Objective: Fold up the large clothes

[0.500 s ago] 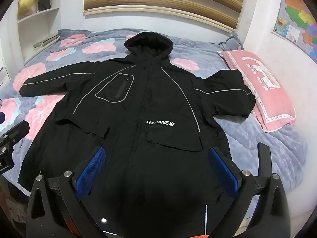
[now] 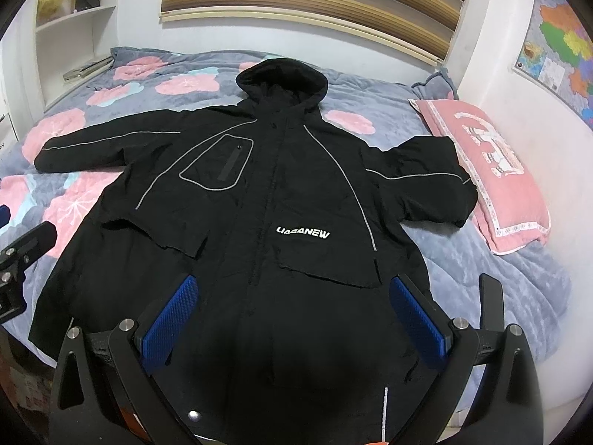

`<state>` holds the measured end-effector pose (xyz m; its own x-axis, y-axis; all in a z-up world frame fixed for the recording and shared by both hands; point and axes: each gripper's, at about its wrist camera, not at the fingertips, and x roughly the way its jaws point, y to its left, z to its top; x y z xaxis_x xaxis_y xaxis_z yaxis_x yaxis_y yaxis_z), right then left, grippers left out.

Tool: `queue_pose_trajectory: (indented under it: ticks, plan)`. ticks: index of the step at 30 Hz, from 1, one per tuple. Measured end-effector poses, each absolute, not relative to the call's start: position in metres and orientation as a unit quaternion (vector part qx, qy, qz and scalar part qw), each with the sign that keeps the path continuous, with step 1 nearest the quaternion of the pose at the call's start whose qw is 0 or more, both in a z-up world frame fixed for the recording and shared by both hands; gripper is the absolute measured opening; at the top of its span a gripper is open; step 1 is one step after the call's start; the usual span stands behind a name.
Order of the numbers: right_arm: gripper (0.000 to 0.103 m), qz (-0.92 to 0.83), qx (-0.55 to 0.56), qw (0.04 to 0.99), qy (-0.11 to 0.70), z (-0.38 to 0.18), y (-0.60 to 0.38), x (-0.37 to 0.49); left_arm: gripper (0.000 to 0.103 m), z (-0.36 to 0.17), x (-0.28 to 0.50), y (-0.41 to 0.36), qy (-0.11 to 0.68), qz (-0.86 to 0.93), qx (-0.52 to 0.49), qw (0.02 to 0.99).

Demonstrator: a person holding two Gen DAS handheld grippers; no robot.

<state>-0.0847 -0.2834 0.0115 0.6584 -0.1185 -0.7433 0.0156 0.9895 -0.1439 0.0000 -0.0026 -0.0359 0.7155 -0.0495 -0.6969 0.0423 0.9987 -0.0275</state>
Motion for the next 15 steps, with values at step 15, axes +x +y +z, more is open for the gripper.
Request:
queue_pose_trajectory:
  ticks: [15]
  plan:
    - [0.103,-0.035,-0.055,0.918,0.391,0.013,-0.271,-0.081,0.102,-0.043,0.003,0.009,0.364,-0.006,0.005,0.931]
